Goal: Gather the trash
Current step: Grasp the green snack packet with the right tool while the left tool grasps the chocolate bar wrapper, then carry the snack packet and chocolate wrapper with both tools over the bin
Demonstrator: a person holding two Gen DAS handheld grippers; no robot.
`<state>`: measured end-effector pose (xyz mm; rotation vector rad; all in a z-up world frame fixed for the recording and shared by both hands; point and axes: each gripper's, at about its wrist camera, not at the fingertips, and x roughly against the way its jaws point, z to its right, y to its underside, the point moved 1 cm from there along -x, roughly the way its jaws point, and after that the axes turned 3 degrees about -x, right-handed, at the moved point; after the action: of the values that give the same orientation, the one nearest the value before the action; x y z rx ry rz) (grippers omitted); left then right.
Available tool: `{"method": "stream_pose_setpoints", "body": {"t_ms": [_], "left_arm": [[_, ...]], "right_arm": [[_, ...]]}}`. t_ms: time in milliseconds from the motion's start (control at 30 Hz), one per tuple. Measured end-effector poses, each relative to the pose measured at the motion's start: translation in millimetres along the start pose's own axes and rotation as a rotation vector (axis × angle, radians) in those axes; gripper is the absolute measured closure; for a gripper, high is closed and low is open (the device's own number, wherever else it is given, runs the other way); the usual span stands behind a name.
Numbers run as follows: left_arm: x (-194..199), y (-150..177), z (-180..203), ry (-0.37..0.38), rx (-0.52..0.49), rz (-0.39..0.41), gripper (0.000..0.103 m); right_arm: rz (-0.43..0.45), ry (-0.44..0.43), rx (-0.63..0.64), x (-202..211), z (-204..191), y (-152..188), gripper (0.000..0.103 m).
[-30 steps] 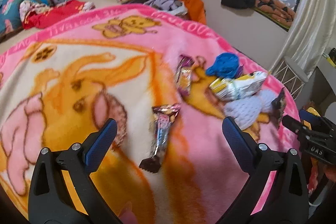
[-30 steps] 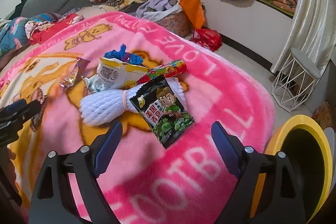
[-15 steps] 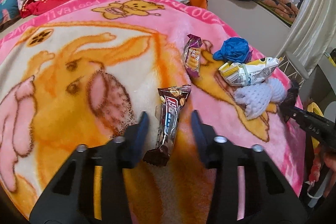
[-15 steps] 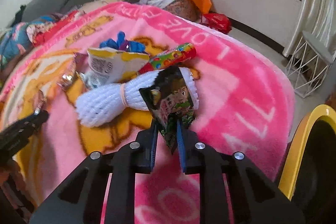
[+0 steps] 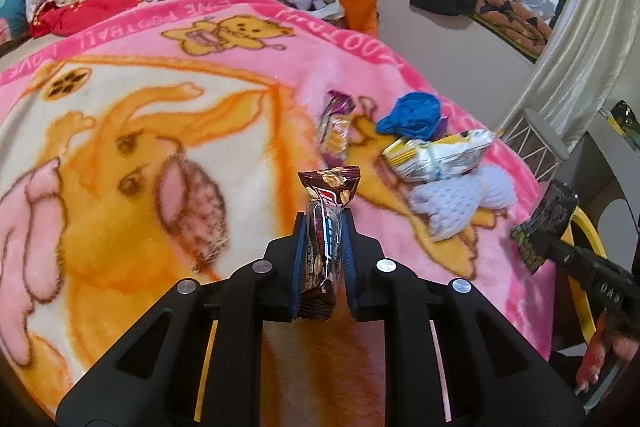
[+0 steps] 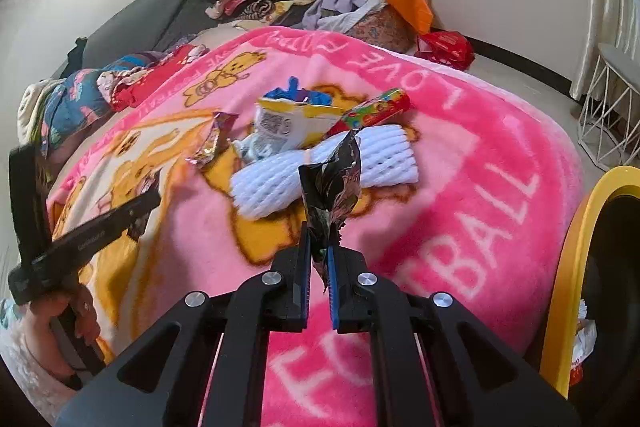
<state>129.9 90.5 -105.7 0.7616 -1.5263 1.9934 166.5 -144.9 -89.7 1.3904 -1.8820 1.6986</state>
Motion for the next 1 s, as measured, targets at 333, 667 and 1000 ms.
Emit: {"method": "stream_pose_setpoints", "body": {"t_ms": [333,667,1000], "left_arm": [[11.9,-7.1,19.5,0.037,-0.030,0.028,0.091],[23.4,-13.7,38.8,0.070,-0.063,0.056,0.091],[31.8,-16.5,61.1,0.105,-0.109,0.073,0.091]], "right_arm": [[0.005,-0.018,0.033,14.5,-13.0,11.1,0.096],[0.017,-0.023,0.058,29.6,-21.1,17.3,0.096],[0.061,-0.008,0.076,50.6,-24.4,15.0,0.096]]}}
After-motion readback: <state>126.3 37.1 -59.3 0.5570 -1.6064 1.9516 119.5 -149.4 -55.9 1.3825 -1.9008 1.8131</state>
